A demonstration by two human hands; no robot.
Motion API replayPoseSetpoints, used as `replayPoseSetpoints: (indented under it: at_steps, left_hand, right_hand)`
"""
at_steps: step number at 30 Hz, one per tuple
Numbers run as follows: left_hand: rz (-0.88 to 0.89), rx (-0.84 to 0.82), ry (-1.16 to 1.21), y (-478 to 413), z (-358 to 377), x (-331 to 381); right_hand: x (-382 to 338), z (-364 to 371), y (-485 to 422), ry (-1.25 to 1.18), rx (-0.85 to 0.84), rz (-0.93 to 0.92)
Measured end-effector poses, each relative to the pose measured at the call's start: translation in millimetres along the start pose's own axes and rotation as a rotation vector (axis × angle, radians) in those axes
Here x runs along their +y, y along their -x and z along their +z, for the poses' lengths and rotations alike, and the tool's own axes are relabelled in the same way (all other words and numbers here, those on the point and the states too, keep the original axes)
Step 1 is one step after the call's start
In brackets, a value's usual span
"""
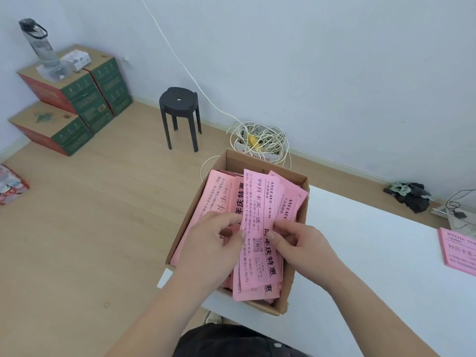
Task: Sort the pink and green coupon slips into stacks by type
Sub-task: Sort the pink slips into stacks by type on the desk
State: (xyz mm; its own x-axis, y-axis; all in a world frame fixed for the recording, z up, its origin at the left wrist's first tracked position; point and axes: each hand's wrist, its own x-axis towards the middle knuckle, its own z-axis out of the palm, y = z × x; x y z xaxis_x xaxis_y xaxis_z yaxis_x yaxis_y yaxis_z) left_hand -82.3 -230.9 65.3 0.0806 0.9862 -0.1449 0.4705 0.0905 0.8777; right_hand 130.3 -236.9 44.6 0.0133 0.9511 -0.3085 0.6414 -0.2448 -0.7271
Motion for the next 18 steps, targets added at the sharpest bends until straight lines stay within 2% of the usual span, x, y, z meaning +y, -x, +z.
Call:
replayPoseSetpoints:
  at_steps: [4, 6, 10, 14, 18]
  left_hand:
    - [0.239, 0.053, -0.427, 7, 6, -6]
    - [0.317, 0.090, -0.489, 11, 10, -8]
    - [0.408, -0.049, -0.407, 27, 22, -4]
    - [0.364, -0.141, -0.313, 34, 22, -8]
    - [0.128, -0.181, 0.003, 25, 11, 3]
  right_hand:
    - [-1, 1, 1, 0.036, 0.014, -0.015]
    - [-3, 0, 3, 0.006, 0.003, -0.011]
    - [-9, -4, 11, -0.219, -0.036, 0.028]
    - [-9, -2, 17, -0.307, -0.031, 0.041]
    - [-13, 5, 12, -0.166, 0.025, 0.043]
